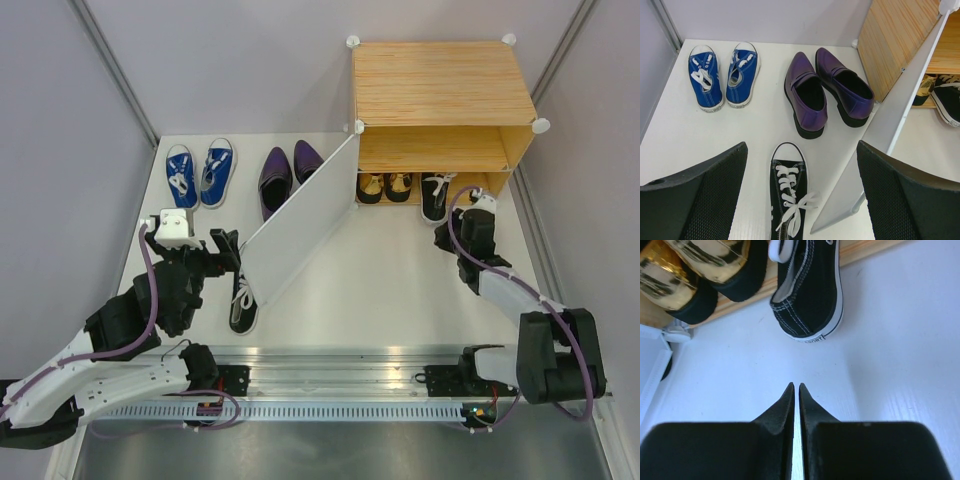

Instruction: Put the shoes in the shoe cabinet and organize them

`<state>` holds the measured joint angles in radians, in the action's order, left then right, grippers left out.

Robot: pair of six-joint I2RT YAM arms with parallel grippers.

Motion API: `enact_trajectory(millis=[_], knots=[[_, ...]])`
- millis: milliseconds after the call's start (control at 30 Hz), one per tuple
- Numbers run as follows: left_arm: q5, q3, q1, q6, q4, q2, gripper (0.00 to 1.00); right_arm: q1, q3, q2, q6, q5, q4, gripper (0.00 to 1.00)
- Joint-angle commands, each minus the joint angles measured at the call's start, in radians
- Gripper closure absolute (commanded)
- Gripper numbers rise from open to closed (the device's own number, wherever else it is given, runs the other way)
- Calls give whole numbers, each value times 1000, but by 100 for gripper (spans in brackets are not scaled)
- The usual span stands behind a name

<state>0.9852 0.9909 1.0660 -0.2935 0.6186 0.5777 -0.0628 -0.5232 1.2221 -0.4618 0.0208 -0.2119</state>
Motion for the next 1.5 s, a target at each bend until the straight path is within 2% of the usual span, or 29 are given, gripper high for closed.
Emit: enact_trajectory(millis=[0,167,433,633,1233,1467], knots=[[-11,-5,-6,17,-34,-3,9,1,-11,75,-18,-19,-66,91],[-10,-6,-6,19,-34,4,9,1,-76,210,-11,-19,-116,91],[-13,-5,-6,22,-33,11,9,1,-269,381,40,76,-58,91],[-13,-5,-6,25,-34,10,9,1,-406,485,60,88,-11,91],[-13,-5,-6,31,-34,22,9,21,-598,636,97,91,32,91],[-8,-5,-6,36,-34,25,9,21,-587,622,81,54,42,89]])
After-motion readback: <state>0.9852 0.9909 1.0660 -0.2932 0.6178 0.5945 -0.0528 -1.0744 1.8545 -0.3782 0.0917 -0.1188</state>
